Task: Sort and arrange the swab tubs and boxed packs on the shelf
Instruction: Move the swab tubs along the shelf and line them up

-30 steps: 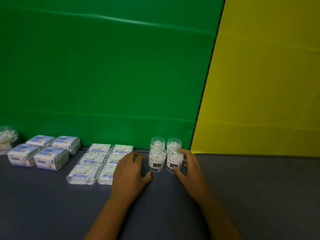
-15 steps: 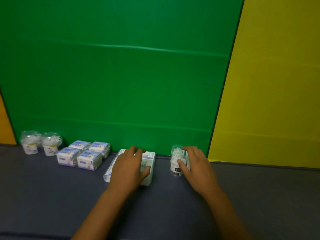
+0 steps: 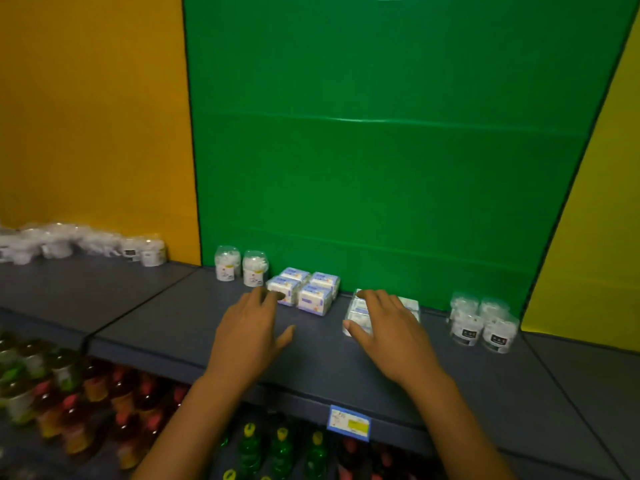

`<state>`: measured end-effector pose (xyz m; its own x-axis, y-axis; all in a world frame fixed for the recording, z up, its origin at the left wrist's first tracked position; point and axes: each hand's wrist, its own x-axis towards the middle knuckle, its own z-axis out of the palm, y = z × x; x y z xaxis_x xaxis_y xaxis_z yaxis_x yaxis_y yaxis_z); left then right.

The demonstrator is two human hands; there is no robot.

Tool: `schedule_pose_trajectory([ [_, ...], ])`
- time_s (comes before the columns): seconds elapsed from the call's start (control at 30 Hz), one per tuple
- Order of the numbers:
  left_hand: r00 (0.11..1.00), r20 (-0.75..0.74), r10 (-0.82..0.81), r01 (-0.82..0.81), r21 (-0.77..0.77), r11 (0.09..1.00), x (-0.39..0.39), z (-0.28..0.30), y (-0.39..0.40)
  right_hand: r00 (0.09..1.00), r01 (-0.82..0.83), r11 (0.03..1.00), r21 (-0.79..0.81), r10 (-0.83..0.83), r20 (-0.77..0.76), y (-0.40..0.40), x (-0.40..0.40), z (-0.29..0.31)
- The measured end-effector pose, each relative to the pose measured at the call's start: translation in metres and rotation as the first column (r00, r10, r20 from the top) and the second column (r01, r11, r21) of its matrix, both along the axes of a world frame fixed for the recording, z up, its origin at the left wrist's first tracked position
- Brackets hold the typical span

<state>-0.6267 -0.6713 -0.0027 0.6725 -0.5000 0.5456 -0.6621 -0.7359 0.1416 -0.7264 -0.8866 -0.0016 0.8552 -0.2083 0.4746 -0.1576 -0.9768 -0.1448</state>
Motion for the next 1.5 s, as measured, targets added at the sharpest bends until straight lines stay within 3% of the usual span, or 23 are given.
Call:
schedule_pose_trajectory([
  [0.37,0.962,-0.008,0.274,-0.274,-0.026,0.961,0.008,0.008,0.196,0.952,-0.306,0.952,0.003,0.306,0.01,0.172,0.077,0.014],
  [0.63,0.883,-0.011,0.469,-0.469,-0.023,0.883,0.038,0.012,0.29,0.894,-0.448,0.893,-0.046,0.448,-0.004,0.257,0.146,0.023],
  [1.2,0.816,0.032,0.578,-0.576,-0.043,0.816,0.215,0.026,0.407,0.85,-0.526,0.851,-0.007,0.525,0.044,0.369,0.367,0.018],
  [1.5,0.834,-0.068,0.548,-0.55,-0.022,0.835,0.294,-0.003,0.431,0.849,-0.527,0.849,0.042,0.528,-0.018,0.396,0.44,-0.009],
])
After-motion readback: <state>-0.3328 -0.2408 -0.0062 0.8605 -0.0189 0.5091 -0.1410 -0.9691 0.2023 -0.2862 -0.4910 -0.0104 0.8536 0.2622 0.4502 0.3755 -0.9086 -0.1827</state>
